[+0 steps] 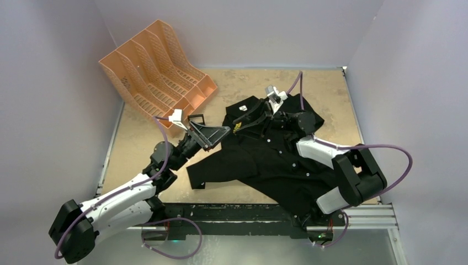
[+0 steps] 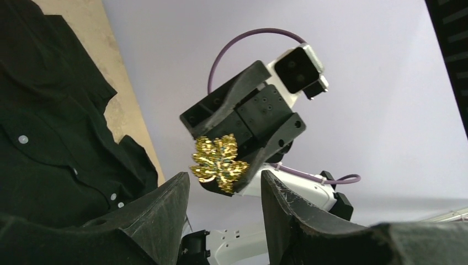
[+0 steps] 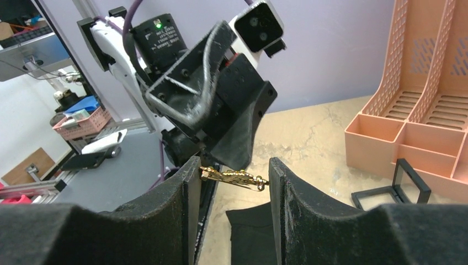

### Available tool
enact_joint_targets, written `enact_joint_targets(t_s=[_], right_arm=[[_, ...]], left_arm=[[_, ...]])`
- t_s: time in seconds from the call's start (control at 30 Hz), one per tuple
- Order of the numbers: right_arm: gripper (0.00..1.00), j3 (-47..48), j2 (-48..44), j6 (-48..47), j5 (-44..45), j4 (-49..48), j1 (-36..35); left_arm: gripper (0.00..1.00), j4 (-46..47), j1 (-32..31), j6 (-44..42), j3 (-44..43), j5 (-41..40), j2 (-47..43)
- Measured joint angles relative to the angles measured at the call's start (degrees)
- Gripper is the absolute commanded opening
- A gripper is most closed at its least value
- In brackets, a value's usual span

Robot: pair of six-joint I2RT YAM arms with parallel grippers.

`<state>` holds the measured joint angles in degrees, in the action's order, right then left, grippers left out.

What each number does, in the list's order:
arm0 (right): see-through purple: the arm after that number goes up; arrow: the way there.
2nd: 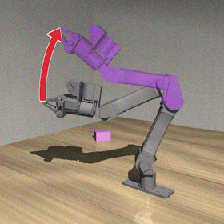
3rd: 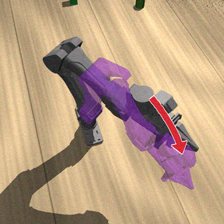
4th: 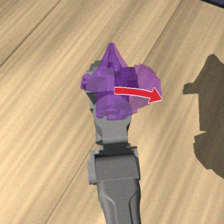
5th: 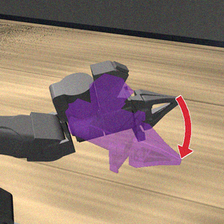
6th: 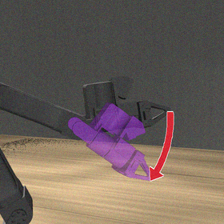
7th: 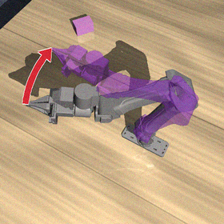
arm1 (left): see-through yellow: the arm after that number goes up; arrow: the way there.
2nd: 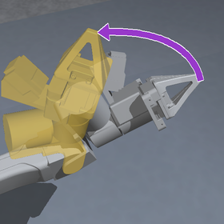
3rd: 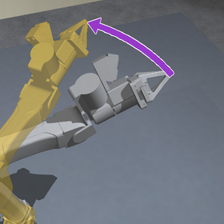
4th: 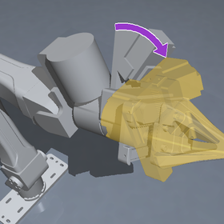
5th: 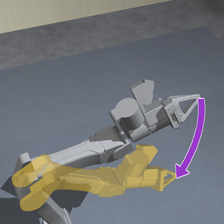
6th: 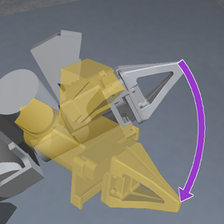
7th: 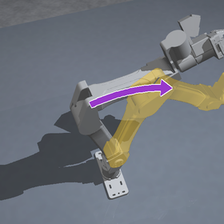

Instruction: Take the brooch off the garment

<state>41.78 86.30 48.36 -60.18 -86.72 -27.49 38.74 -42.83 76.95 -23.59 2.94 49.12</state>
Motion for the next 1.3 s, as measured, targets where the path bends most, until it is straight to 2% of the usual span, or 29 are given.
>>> enact_joint_targets(t_s=[0.33, 0.73, 1.0, 1.13, 1.3], right_arm=[[0.23, 0.3, -0.5, 0.0, 0.0, -0.2, 0.0], [0.23, 0.4, -0.4, 1.4, 0.2, -0.6, -0.8], [0.25, 0.4, -0.4, 2.0, 0.4, -1.0, -1.0], [0.27, 0.4, -0.4, 1.9, 0.4, -1.1, -1.1], [0.33, 0.4, -0.4, 1.6, 0.2, -1.6, -1.4]], left_arm=[[0.4, 5.4, -0.1, 1.7, 0.1, 2.2, 7.4], [0.33, 14.4, -0.9, 6.7, 1.0, 2.3, 11.4], [0.16, 20.0, -1.6, 10.8, 3.4, 0.3, 12.7], [0.02, 20.6, -1.7, 12.2, 3.8, -0.3, 12.6], [0.0, 22.0, -1.9, 13.8, 4.7, -0.5, 12.6]])
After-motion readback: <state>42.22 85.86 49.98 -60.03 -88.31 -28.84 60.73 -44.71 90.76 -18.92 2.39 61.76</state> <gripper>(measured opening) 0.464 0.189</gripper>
